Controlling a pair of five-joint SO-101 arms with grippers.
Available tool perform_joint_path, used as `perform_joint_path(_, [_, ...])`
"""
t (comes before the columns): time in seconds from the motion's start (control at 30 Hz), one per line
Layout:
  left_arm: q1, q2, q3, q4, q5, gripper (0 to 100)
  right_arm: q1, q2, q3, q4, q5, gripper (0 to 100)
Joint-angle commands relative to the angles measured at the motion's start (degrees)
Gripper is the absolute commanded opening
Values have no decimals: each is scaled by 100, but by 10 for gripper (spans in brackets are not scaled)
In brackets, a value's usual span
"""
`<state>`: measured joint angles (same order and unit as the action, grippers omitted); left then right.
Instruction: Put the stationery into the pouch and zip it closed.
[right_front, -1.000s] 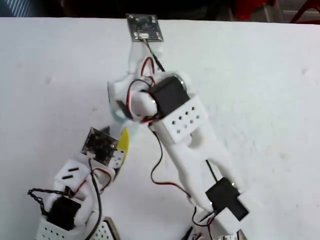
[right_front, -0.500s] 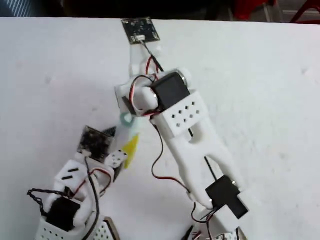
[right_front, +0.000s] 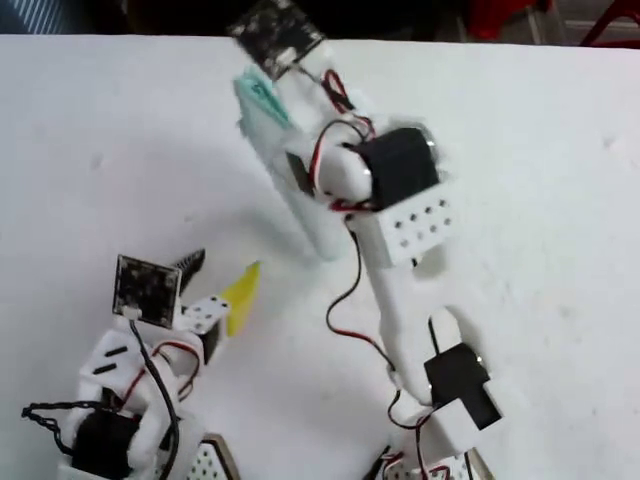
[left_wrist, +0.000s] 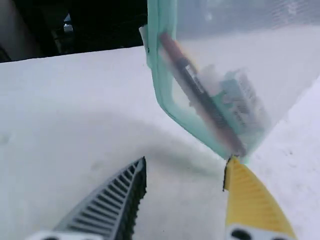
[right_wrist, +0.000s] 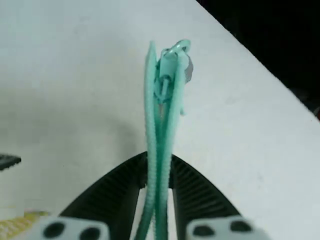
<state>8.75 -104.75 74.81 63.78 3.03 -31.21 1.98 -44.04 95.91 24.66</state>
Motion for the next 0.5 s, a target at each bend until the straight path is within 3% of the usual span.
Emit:
perform_joint_path(0.0, [-48,22,149,-492,-26,264,-31,-303,-484,286,1011,16])
perform_joint_path(0.47, [4,22,308,-598,-563,264,-470,-1807,1873,268,3007,16])
